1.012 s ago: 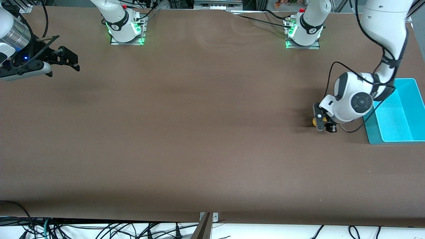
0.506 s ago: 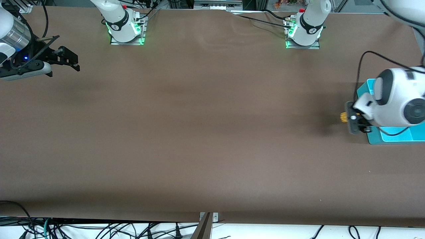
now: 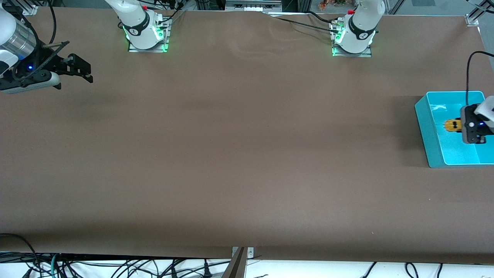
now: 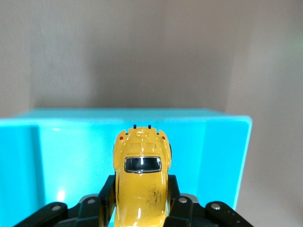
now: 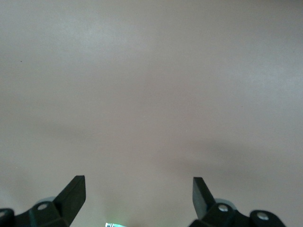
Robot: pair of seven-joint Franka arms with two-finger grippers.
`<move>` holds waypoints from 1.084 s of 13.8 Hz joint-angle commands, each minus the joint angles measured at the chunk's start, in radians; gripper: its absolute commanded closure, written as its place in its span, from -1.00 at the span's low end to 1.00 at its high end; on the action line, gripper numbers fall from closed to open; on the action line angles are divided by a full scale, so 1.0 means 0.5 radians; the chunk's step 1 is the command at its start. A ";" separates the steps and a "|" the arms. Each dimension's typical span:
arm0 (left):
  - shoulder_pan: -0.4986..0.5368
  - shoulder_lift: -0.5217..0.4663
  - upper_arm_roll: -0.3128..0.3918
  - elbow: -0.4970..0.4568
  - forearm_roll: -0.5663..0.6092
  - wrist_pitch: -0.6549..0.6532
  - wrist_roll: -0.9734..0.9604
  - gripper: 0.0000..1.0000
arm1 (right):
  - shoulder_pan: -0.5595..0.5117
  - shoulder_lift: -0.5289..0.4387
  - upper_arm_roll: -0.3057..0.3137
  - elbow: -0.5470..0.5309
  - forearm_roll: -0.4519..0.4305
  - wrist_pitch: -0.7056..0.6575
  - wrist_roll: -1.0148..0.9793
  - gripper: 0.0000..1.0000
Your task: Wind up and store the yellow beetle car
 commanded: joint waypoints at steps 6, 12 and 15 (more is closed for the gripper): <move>0.217 0.364 -0.037 0.030 0.025 0.376 0.283 -0.99 | 0.008 0.020 0.002 0.059 -0.005 -0.057 0.003 -1.00; 0.181 0.079 -0.276 0.119 -0.104 0.128 0.320 -1.00 | 0.005 0.023 -0.004 0.059 -0.005 -0.057 0.003 -1.00; 0.092 0.078 -0.537 0.321 -0.073 -0.160 -0.084 -1.00 | 0.005 0.020 -0.004 0.059 -0.005 -0.053 0.003 -1.00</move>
